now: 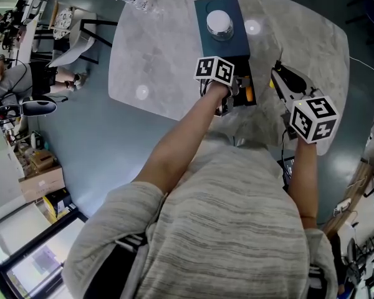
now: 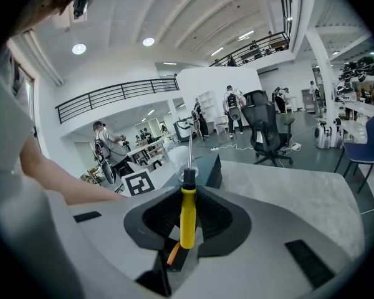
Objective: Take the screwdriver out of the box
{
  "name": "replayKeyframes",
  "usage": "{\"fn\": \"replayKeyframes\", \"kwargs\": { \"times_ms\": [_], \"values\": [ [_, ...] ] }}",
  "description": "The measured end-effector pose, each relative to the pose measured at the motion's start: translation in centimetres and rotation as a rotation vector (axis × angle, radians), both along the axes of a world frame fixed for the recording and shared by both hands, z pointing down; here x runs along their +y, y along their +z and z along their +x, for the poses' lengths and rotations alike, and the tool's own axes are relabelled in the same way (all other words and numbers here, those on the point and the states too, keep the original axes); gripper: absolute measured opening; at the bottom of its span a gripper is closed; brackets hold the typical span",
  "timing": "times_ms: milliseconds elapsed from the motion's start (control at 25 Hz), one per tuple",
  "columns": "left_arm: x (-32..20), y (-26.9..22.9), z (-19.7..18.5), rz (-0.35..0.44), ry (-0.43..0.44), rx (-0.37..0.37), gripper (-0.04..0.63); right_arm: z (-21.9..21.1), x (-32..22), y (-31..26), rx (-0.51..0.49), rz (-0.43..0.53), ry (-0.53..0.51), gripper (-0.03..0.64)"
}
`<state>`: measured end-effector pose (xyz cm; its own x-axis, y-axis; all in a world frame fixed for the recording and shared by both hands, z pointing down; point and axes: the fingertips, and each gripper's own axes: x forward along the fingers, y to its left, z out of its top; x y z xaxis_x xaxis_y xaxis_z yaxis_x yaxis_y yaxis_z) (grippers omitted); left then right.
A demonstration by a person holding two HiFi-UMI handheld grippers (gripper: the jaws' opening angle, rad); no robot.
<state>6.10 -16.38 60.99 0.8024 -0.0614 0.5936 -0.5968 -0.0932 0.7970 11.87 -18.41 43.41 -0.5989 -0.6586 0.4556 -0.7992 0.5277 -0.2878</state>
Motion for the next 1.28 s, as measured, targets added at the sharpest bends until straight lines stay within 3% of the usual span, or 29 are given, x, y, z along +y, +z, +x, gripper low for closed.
{"fn": "replayKeyframes", "kwargs": {
  "times_ms": [880,1280],
  "values": [
    [0.6,-2.6,-1.8,-0.001,-0.127,0.102,0.072,-1.1,0.5,-0.5,0.013,0.006,-0.007,0.072],
    [0.3,-3.0,-1.5,-0.121,-0.041,0.170,0.072,-1.5,1.2,-0.8,0.010,0.006,0.000,0.072]
  ]
}}
